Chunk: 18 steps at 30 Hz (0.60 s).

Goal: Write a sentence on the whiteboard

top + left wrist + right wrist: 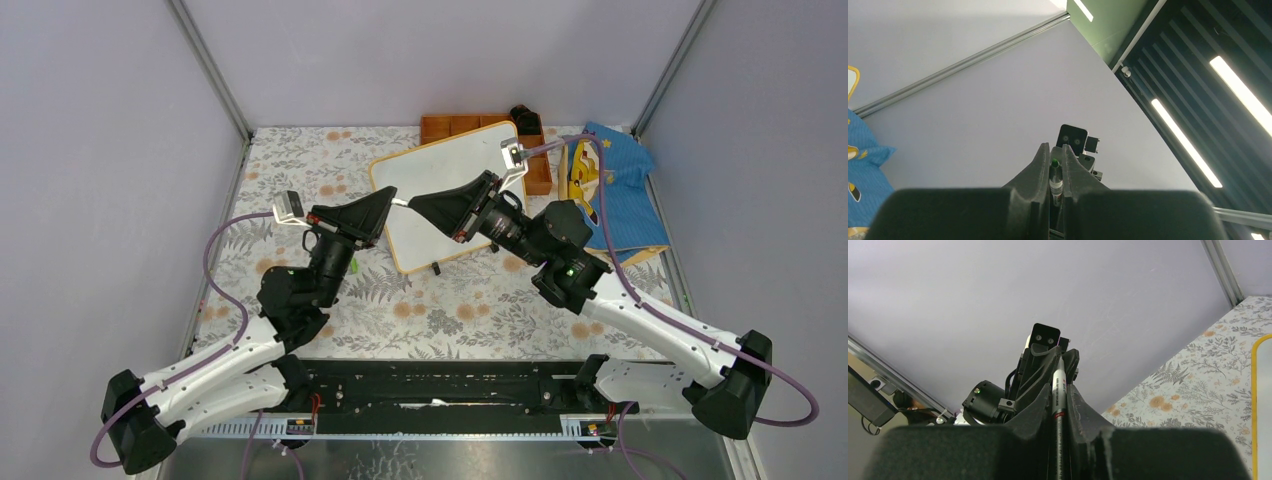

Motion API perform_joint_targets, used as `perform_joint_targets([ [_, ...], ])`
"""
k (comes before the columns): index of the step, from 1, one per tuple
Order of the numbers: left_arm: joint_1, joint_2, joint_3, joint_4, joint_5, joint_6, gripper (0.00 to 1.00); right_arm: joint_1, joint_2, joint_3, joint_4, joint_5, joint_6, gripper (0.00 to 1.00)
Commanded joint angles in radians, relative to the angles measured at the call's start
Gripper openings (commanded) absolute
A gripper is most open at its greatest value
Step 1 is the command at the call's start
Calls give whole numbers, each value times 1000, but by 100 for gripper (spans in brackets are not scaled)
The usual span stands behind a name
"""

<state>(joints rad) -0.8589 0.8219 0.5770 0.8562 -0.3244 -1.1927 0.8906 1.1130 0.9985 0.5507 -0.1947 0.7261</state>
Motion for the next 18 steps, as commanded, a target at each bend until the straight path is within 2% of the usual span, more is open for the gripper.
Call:
perform_joint_targets([
  [1,-8,13,-5,3,-30,24,0,0,-37,8,65,-15,-9,2],
  [5,-8,14,-2,4,-28,24,0,1,-45,5,64,-17,-8,19],
  [10,-7,9,-2,1,-30,27,0,0,-51,3,61,-15,-7,24],
  [14,-7,8,0,0,-28,28,0,0,-48,5,61,-18,-4,32],
  [18,-7,6,-2,-2,-28,28,0,1,-45,9,60,-21,0,33],
])
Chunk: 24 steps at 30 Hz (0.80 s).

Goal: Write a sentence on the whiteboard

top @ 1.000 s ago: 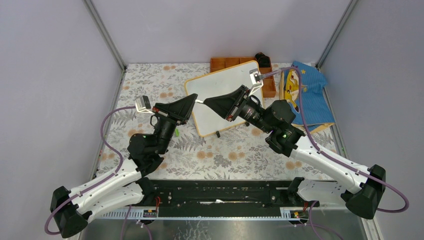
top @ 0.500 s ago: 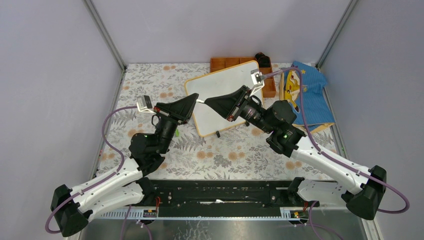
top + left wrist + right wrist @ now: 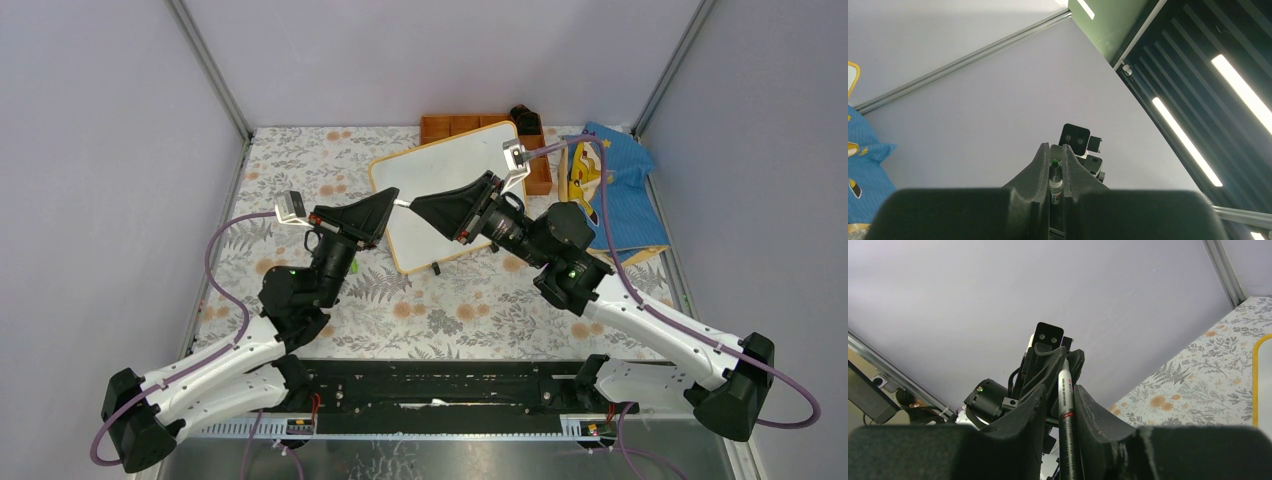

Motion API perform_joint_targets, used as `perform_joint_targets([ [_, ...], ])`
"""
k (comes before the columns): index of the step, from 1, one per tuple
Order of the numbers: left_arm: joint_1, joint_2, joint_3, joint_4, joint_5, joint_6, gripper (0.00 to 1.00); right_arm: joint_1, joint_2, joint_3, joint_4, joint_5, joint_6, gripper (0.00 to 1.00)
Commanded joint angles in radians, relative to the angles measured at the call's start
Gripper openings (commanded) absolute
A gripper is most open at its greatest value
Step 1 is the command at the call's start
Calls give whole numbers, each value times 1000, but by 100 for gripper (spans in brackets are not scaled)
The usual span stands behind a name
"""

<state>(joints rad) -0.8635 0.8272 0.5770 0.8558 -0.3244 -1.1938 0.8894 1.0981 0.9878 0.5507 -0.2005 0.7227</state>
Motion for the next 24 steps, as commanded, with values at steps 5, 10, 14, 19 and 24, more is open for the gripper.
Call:
perform_joint_targets([
  [5,-3,-3,-3,-4,-30,31,0,2,-26,23,55,-23,5,30],
  [10,-3,-5,-5,-4,-32,33,0,1,-24,23,53,-31,4,18],
  [14,-3,-2,-6,-3,-31,31,0,2,-23,23,53,-30,4,8],
  [19,-3,-7,-12,-15,-31,31,0,2,-32,13,53,-24,0,0],
  [24,-3,-54,-16,-133,-52,53,60,2,-89,17,-63,35,-82,0],
])
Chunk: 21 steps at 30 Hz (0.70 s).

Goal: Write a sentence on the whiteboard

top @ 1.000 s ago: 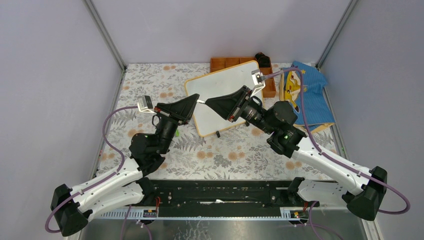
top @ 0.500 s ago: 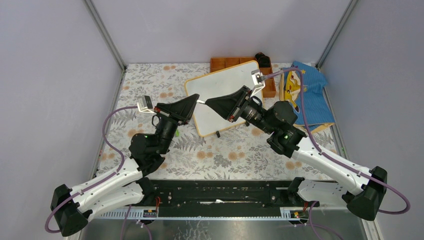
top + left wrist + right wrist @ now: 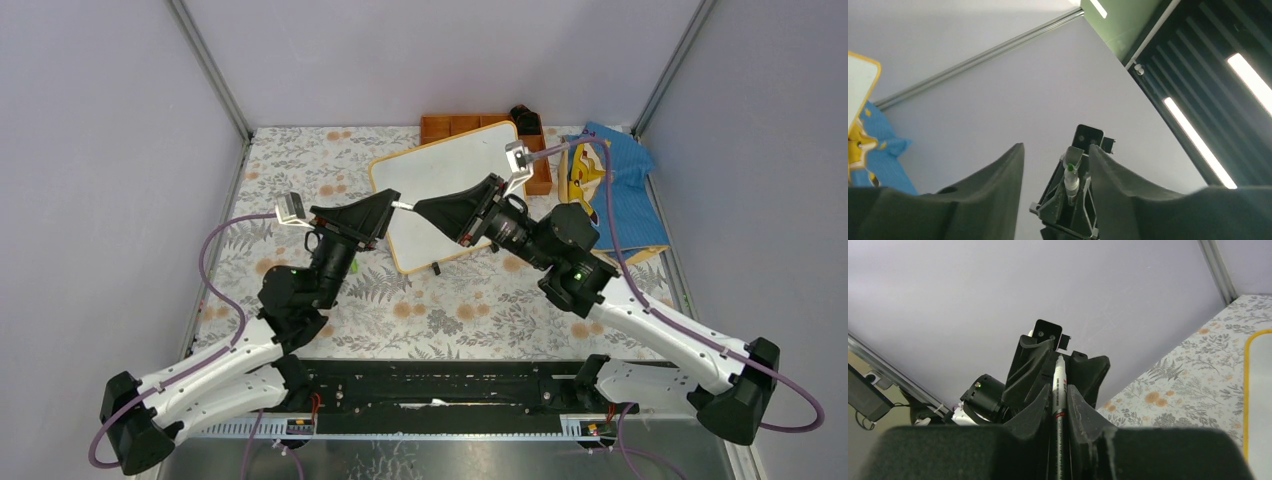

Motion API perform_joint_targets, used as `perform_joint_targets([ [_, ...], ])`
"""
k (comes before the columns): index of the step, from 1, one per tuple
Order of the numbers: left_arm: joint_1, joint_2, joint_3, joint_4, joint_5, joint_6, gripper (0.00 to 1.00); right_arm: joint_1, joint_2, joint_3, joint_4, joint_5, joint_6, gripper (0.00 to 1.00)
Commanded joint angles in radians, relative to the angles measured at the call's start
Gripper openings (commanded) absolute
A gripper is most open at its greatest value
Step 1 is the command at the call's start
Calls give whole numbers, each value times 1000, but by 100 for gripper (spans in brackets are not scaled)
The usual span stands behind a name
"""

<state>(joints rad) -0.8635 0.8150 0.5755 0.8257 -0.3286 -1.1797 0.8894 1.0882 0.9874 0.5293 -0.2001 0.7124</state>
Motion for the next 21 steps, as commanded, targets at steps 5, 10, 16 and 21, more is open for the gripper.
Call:
perform_joint_targets([
  [5,-3,-156,1,-360,-102,175,82,2,-176,14,-249,176,-201,0],
  [10,-1,-193,104,-745,-167,411,89,2,-284,-50,-430,392,-306,0],
  [16,-1,-136,143,-953,-164,576,97,1,-403,-176,-549,659,-360,0],
  [21,-2,-45,106,-843,108,719,98,2,-473,-261,-584,743,-363,0],
])
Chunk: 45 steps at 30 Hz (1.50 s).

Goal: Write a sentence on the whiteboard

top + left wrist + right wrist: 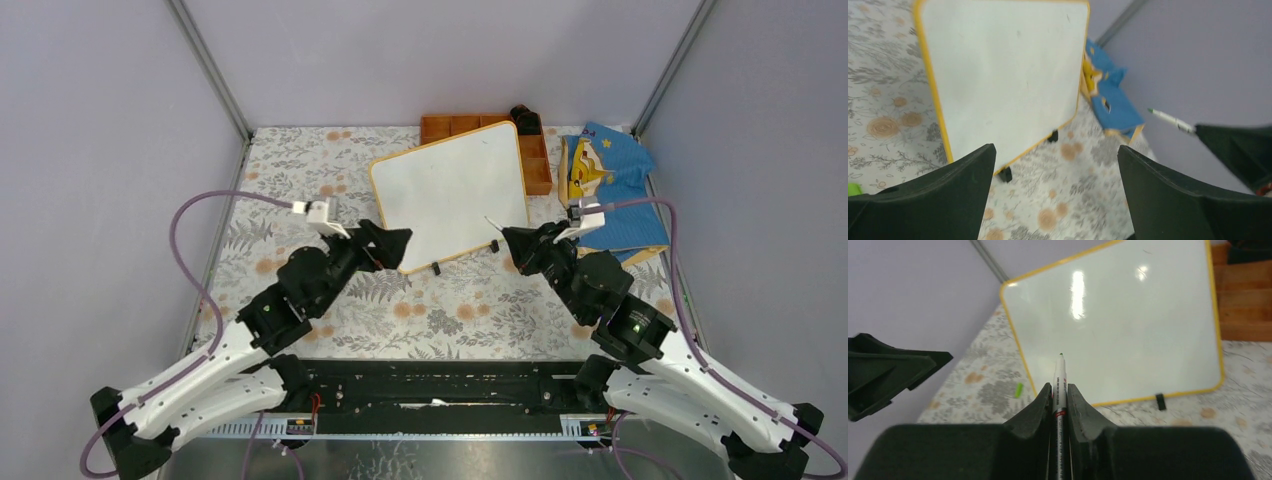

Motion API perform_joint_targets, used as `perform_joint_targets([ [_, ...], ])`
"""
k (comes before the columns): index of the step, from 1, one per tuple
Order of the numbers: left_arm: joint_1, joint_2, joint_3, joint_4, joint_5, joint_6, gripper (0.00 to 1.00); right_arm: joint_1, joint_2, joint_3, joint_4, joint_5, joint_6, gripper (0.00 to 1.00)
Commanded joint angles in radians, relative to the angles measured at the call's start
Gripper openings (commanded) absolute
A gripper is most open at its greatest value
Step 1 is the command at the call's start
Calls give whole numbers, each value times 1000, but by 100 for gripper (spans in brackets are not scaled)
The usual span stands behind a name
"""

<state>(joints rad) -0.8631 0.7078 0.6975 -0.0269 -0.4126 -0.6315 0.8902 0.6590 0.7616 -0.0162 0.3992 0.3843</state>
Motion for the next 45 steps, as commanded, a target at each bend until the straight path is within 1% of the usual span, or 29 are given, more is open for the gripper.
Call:
perform_joint_targets([
  [1,-2,100,-11,22,250,182,98,0,-60,-53,-45,157,-33,0],
  [3,-3,194,13,24,319,178,99,1,-84,-77,-53,171,-36,0],
  [5,-8,297,38,21,315,143,99,0,-108,-102,-55,190,-36,0],
  [7,-34,385,49,21,238,90,98,0,-130,-124,-58,209,-35,0],
  [10,-128,494,75,-4,25,11,98,0,-153,-143,-66,226,-28,0],
  [13,-181,597,118,-61,-137,-99,94,0,-170,-152,-79,239,-23,0],
  [17,-197,699,147,-88,-232,-202,84,1,-190,-158,-84,244,-24,0],
  [20,-200,787,181,-88,-251,-213,77,0,-203,-156,-84,247,-27,0],
  [26,-203,916,250,-101,-246,-201,68,0,-215,-160,-86,250,-30,0],
  [33,-202,991,285,-166,-289,-231,60,1,-210,-155,-85,247,-33,0],
  [37,-195,1021,294,-178,-290,-239,55,1,-207,-153,-85,247,-33,0],
  [41,-177,1050,305,-180,-279,-247,54,1,-203,-151,-86,247,-34,0],
  [45,-165,1064,313,-172,-274,-245,54,1,-202,-149,-88,245,-36,0],
])
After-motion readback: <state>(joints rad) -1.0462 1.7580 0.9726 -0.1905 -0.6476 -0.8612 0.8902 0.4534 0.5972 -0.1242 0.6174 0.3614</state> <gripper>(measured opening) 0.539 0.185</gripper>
